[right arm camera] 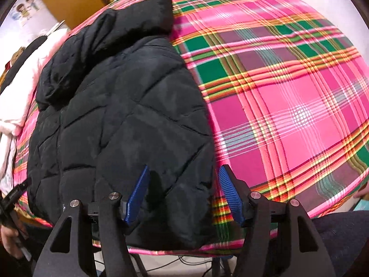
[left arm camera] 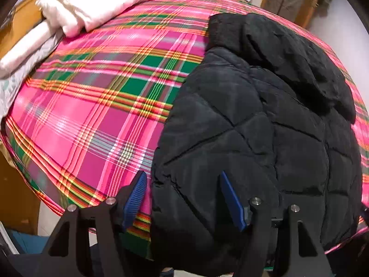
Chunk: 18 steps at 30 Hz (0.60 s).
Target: Fold large clothes
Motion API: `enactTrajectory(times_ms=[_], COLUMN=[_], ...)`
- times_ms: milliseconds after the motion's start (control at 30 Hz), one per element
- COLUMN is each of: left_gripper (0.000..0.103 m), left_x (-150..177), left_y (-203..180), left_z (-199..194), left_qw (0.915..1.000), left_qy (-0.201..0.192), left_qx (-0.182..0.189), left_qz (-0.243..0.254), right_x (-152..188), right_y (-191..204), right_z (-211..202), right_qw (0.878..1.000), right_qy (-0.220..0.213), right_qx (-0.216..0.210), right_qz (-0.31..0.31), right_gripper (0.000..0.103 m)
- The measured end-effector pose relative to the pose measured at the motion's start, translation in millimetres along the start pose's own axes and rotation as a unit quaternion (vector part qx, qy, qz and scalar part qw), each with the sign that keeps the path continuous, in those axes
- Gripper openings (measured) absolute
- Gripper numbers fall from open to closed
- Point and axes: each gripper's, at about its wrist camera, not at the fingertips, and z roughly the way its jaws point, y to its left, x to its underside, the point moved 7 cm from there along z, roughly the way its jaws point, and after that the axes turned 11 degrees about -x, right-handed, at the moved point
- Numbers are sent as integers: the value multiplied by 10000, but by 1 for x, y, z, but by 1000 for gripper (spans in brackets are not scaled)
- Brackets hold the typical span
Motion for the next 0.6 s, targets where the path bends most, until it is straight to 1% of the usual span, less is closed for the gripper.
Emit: enactTrajectory(times_ms=[100,167,233,300,467,600], left_gripper=[70,72,74,75,77,83], left_x=[2,3,5,10,21,24], left_y=[2,2,1,-1,-7,-12], left_z=[5,8,12,16,21,26], left_qw=[9999,9999,9998,9994,9980,9980], left_qy=[62,86,164,318,554,590], left_qx=[-22,-44,-38,69,277,222], left_qz=[-77,-74,-84,-133,-115,-29], right_x=[-1,-1,1,4,15,18], right_y=[-10,-15,-20,-21,-16,-15], right_z=[7,10,14,17,23,26], right_qw=[9998,9996,9989,9980,9964,9963], right_qy=[74,95,182,267,564,667], right_qx=[9,12,-84,-186,-426,-365], right_qz=[182,282,431,538,464,396], right_gripper=[64,70,71,71,71,71])
